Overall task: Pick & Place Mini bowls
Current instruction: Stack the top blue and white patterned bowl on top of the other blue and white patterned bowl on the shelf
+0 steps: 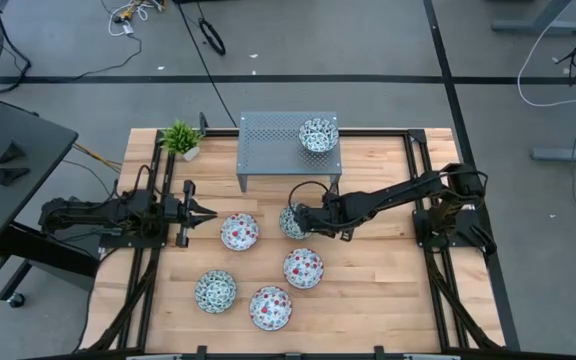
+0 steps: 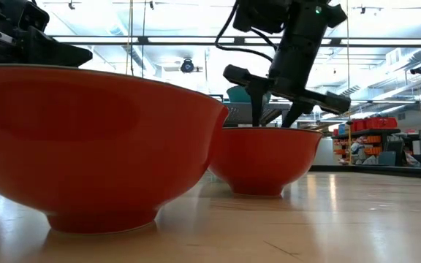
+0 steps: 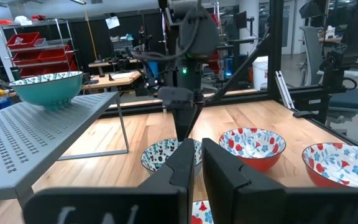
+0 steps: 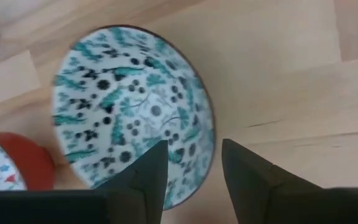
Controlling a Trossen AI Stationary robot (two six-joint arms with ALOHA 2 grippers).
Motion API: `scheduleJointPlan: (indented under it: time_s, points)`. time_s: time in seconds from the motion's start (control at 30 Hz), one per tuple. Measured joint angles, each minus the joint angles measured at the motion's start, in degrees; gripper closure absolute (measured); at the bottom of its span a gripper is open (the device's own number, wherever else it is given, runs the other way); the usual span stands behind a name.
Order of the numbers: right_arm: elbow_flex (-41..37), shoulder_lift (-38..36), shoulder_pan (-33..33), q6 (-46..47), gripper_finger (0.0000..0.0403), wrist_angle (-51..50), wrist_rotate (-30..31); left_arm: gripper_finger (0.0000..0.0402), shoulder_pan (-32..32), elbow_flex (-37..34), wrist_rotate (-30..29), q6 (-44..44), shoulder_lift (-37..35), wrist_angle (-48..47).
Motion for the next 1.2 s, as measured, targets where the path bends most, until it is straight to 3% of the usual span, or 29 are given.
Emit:
scheduleJointPlan:
  time_s: [0.6, 1.2]
  points:
    - [-1.1, 0.0, -0.3, 1.0, 0.0254, -0.9, -0.9, 0.0365, 0.0, 0.0, 0.0, 0.0, 0.0, 0.0]
    - [-1.1, 0.0, -0.6, 1.2, 0.0359, -0.8, -0.9, 0.0365, 0.0, 0.0, 0.0, 0.0, 0.0, 0.0]
